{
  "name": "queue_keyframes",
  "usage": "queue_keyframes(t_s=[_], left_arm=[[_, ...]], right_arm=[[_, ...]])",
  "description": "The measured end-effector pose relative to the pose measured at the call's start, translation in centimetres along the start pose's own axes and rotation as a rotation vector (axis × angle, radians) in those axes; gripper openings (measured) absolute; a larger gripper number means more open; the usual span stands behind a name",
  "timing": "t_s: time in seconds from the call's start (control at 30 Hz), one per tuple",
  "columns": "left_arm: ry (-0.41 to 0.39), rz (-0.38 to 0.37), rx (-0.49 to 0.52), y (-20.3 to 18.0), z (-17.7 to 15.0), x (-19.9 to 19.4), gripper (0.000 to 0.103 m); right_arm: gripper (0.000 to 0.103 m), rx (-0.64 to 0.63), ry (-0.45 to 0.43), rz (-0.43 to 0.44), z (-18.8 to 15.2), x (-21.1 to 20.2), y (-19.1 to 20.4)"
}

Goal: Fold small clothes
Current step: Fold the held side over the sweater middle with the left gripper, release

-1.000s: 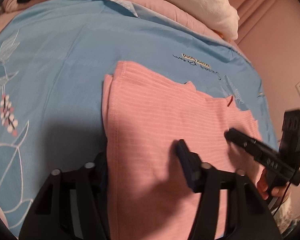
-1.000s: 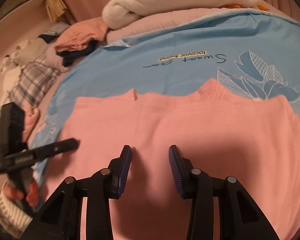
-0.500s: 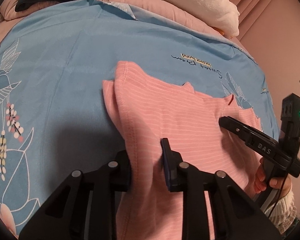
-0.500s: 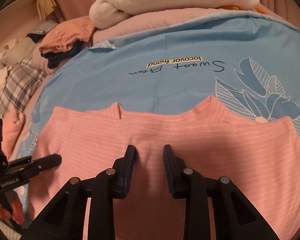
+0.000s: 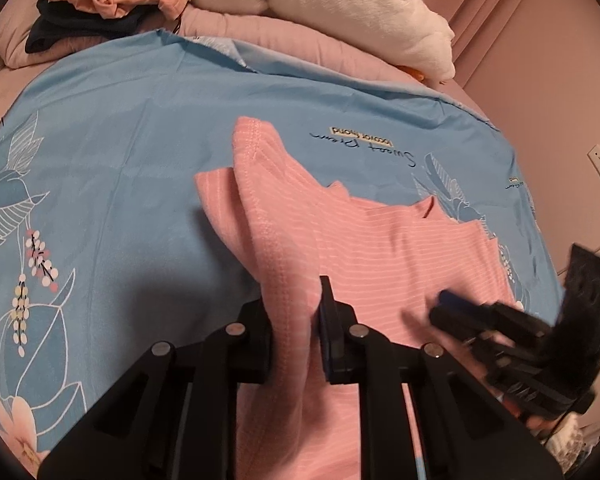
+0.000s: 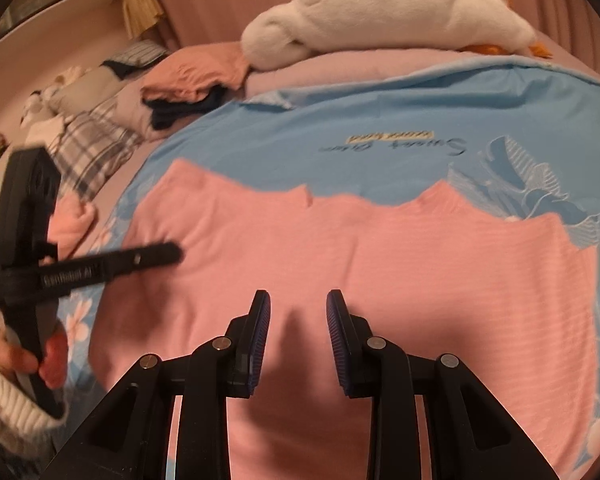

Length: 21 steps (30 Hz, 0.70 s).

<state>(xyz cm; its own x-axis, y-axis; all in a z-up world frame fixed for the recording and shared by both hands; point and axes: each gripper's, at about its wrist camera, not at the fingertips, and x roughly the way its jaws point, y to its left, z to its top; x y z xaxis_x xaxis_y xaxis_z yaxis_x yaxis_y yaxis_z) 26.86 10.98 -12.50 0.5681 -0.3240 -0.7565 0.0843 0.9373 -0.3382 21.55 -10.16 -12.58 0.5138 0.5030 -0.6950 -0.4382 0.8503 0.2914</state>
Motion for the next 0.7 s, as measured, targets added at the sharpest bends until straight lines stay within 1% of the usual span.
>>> queue_keyframes(t_s=[0.13, 0.23, 0.3, 0.4, 0.43, 0.47, 0.5, 0.53, 0.57, 0.63, 0.7], left_arm=[[-0.009, -0.005, 0.027, -1.5, 0.1, -0.6, 0.017], [-0.012, -0.016, 0.060, -3.1, 0.1, -0.9, 0.017], [-0.011, -0.021, 0.088, -4.4, 0.1, -1.0, 0.016], [-0.006, -0.036, 0.131, -6.3, 0.1, -1.0, 0.017], [-0.003, -0.040, 0.147, -7.0, 0.0, -0.9, 0.016], [0.000, -0.043, 0.159, -7.6, -0.1, -0.8, 0.017], [0.005, -0.048, 0.170, -8.1, -0.2, -0.5, 0.017], [0.009, -0.050, 0.179, -8.4, -0.4, -0.3, 0.017], [0.013, -0.047, 0.189, -8.9, -0.5, 0.0, 0.017], [0.026, -0.040, 0.207, -9.6, -0.8, 0.8, 0.017], [0.038, -0.036, 0.216, -10.2, -1.0, 1.6, 0.017]], right_arm=[[0.030, -0.001, 0.076, -0.012, -0.3, 2.8, 0.3], [0.030, 0.011, 0.077, -0.012, 0.1, 3.0, 0.4], [0.030, 0.048, 0.072, 0.019, 0.3, 2.5, -0.2], [0.033, 0.153, 0.060, 0.084, 0.2, 1.8, -1.7], [0.037, 0.219, 0.043, 0.131, 0.0, 1.4, -2.8], [0.045, 0.273, 0.025, 0.182, -0.2, 1.1, -3.6], [0.049, 0.334, 0.002, 0.250, -0.4, 0.8, -4.5], [0.054, 0.420, -0.026, 0.354, -0.7, 0.6, -5.8], [0.058, 0.481, -0.045, 0.429, -0.9, 0.5, -6.7], [0.062, 0.618, -0.098, 0.581, -1.6, 0.4, -8.6], [0.067, 0.711, -0.136, 0.681, -2.1, 0.7, -9.7]])
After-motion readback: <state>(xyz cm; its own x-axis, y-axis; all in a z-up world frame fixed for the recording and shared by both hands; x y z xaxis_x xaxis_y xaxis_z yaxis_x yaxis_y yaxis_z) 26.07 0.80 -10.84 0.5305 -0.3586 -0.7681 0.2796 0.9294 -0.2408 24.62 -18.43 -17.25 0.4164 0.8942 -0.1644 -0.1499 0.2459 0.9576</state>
